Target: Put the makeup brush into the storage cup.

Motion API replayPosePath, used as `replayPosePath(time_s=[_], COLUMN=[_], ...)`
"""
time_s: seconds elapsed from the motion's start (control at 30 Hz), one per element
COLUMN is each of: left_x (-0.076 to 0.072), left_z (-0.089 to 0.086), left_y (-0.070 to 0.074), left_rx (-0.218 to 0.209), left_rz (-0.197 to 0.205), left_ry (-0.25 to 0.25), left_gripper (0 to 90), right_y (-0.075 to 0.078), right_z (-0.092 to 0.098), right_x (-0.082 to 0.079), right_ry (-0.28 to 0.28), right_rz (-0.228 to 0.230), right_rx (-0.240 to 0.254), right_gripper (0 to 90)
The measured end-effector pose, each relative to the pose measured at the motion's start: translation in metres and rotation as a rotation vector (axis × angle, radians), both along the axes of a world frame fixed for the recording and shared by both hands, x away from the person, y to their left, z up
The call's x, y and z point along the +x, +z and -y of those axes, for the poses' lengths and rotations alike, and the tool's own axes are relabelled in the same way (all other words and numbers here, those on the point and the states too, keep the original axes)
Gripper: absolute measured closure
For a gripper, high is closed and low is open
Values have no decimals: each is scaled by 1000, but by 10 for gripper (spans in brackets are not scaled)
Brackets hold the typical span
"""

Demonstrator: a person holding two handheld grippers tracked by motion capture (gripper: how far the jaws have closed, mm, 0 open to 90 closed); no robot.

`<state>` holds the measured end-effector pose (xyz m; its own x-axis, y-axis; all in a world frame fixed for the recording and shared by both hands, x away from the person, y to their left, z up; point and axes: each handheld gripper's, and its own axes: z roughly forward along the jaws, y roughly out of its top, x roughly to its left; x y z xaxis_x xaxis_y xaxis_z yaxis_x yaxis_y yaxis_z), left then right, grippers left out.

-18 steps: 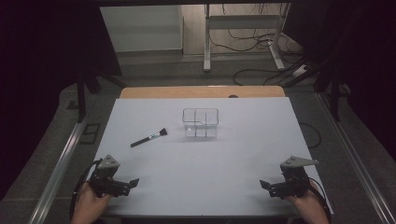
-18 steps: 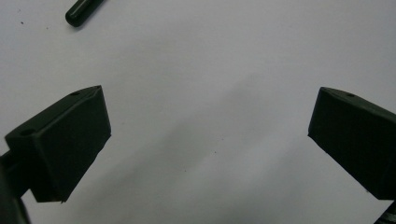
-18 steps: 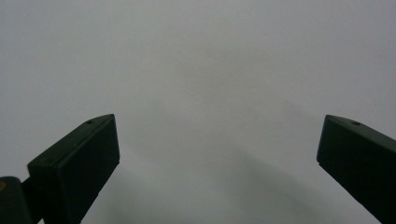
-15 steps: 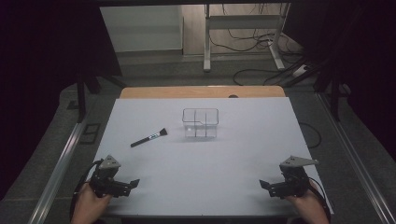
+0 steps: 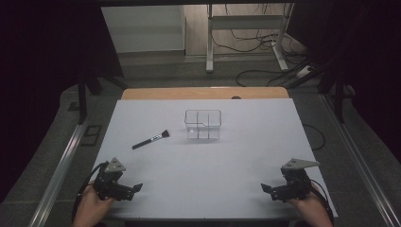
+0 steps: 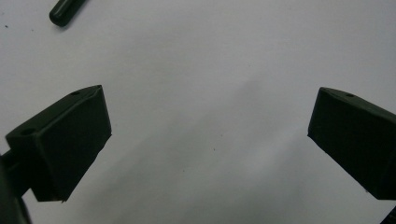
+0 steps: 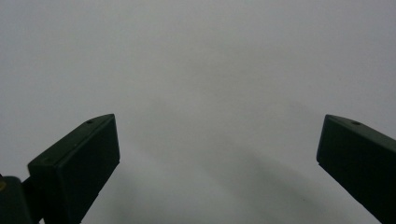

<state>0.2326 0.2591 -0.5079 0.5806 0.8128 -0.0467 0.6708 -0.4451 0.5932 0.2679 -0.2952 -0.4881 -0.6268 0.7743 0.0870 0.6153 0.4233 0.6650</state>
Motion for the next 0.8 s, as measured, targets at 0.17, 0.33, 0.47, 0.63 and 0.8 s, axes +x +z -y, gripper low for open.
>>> replayPosePath(time_s=[0.17,0.33,0.47,0.63,0.8], left_x=[1,2,5,7,13], left_z=[0,0,0,0,-2], left_y=[1,2,4,5,7], left_rx=[-19,-39,-34,-38,-59], left_rz=[-15,-27,-25,-15,-7], left_ry=[4,-3,7,-2,-9], left_gripper=[0,0,0,0,0], right_y=[0,0,0,1,2], right_z=[0,-1,-2,-4,-5], right_x=[-1,-1,-1,-2,-1], right_ry=[3,9,8,10,4], right_rz=[-4,1,6,17,43], right_rx=[5,-4,-6,-10,-10], right_gripper=[0,0,0,0,0])
